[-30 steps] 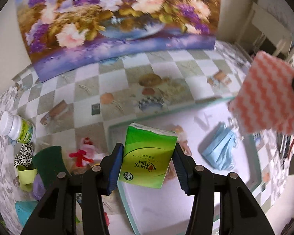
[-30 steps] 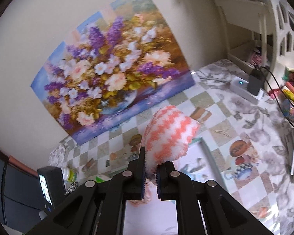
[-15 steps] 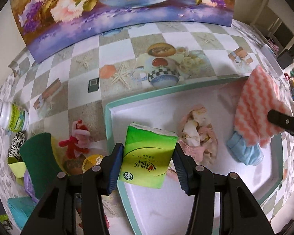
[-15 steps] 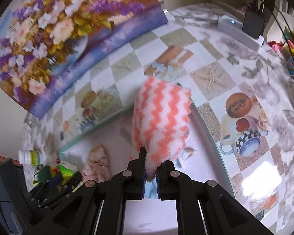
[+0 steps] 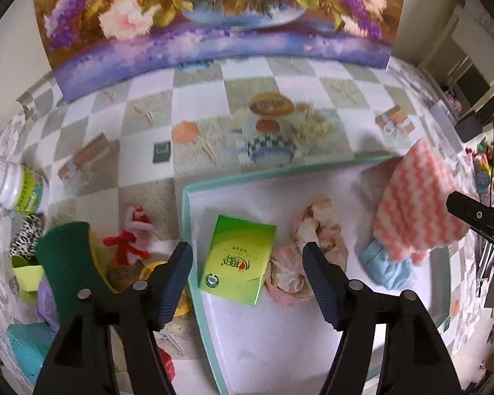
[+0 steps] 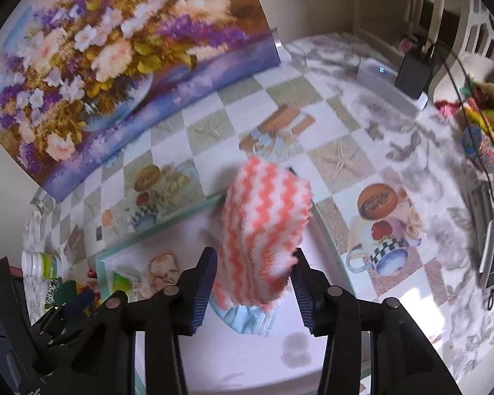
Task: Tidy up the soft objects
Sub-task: 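Move both grippers back toward the remaining pile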
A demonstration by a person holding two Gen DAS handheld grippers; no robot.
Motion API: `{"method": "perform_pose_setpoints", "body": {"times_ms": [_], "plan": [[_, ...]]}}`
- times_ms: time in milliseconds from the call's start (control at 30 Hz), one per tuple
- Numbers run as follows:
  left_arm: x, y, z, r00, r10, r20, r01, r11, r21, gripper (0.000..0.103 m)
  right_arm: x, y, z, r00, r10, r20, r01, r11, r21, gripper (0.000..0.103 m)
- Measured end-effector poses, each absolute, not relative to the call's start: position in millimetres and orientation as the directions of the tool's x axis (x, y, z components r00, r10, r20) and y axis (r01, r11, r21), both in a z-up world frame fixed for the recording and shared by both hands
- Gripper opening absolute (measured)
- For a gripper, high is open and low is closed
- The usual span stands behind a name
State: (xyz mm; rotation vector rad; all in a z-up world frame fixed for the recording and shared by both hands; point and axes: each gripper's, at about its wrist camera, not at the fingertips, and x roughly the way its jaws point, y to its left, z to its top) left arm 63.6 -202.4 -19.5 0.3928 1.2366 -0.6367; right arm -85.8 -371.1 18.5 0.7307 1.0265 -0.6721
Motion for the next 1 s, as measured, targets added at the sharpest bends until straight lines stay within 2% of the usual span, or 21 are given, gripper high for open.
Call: {"method": "perform_pose_setpoints", "body": {"times_ms": [67, 167, 433, 800, 833, 867, 900, 1000], "plan": [[65, -201, -11, 0.201, -0.248, -0.948, 0.636, 0.768, -0.066, 0.072, -86, -369, 28, 0.372, -0.176, -0.911, 0.783, 0.587, 0.206, 0.049], [70, -195, 6, 0.224, -0.280, -0.933, 0.616, 0.783, -0.087, 0.079, -86, -366, 41, 0.374, -0.216, -0.902, 0.785, 0.591, 0.184, 0.060], [90, -174, 22, 0.274, -0.284, -0.919, 0.564, 0.821, -0.086, 0.079, -61, -343, 43, 0.365, -0.221, -0.904, 0.748, 0.647, 0.144, 0.061], [136, -101, 31, 0.372, -0.181, -0.910, 0.377, 0.926, -0.030, 0.079, -15, -292, 41, 0.380, -0.181, -0.907, 0.649, 0.751, 0.122, 0.063], [138, -93, 32, 0.381, -0.171, -0.909, 0.360, 0.933, -0.024, 0.082, -11, -288, 41, 0.382, -0.175, -0.907, 0.640, 0.758, 0.123, 0.063], [141, -85, 33, 0.389, -0.160, -0.907, 0.343, 0.939, -0.019, 0.091, -6, -281, 41, 0.386, -0.168, -0.907, 0.627, 0.769, 0.124, 0.066], [145, -72, 35, 0.402, -0.146, -0.904, 0.316, 0.949, -0.012, 0.095, -1, -275, 41, 0.388, -0.164, -0.907, 0.616, 0.778, 0.123, 0.071], [154, -42, 37, 0.433, -0.114, -0.894, 0.247, 0.969, -0.003, 0.096, 18, -251, 40, 0.389, -0.159, -0.907, 0.567, 0.818, 0.100, 0.082]]}}
